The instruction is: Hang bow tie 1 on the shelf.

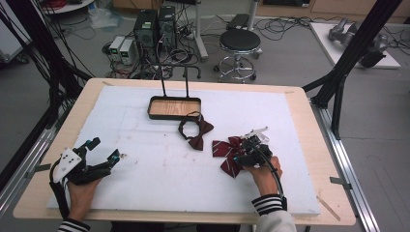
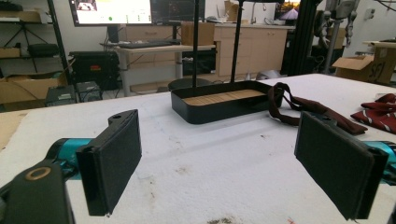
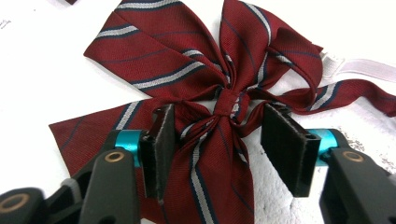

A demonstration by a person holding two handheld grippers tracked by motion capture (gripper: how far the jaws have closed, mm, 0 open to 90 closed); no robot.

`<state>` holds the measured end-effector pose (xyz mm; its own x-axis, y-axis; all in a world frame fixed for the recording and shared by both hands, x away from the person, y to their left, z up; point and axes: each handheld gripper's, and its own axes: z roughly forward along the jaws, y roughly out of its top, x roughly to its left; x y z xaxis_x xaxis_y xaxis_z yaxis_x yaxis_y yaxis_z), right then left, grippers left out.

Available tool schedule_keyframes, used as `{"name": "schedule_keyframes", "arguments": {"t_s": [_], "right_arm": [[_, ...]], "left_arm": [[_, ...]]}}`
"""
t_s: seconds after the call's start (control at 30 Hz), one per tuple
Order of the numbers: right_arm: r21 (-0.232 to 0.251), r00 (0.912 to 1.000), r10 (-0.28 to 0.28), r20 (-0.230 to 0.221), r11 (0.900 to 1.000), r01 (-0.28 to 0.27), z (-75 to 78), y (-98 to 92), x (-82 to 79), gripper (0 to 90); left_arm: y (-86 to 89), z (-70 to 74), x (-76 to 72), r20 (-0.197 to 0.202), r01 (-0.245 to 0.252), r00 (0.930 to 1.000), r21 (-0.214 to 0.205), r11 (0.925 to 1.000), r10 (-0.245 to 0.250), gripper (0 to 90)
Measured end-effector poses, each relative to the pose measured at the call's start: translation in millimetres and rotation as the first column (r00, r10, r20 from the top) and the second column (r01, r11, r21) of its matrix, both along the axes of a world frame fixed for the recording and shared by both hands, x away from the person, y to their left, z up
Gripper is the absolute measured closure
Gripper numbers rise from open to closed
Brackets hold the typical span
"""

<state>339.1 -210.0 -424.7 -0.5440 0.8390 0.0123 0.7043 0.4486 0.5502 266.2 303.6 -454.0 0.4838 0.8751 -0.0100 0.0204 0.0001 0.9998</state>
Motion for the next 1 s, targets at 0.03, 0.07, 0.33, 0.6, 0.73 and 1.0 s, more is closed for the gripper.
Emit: {"name": "schedule_keyframes", "arguments": {"t_s": [0.03,0.07,0.33,0.6,0.73,1.0], "right_arm": [[0.0,1.0,-0.003,-0.001,1.0,0.003,-0.2,0.2,0.2,46.2],[-0.001,1.0,-0.002,-0.001,1.0,0.002,-0.3,0.3,0.5,47.3],[0.001,0.9997,-0.015,-0.017,0.9999,0.015,-0.6,0.6,4.0,56.7],[-0.017,0.9996,-0.024,-0.016,0.9996,0.023,1.3,-0.8,4.3,74.1],[-0.027,0.9998,-0.016,-0.01,0.9995,0.016,1.6,-0.6,4.5,75.6],[-0.033,0.9999,-0.011,0.006,0.9994,0.012,3.1,-1.2,4.0,77.4]], "left_arm": [[-0.1,0.0,0.1,0.0,-0.001,1.0,-0.002,1.0,0.001,15.2],[0.0,0.0,0.1,0.0,-0.001,1.0,-0.002,1.0,0.001,15.2],[0.0,0.1,0.1,0.0,-0.001,1.0,-0.001,1.0,0.001,15.2],[0.0,0.0,0.1,-0.001,-0.001,1.0,-0.001,1.0,0.001,15.2],[0.0,0.0,0.1,-0.001,-0.001,1.0,-0.001,1.0,0.001,15.2],[0.0,0.0,0.2,-0.001,-0.001,1.0,-0.004,1.0,0.001,15.2]]}}
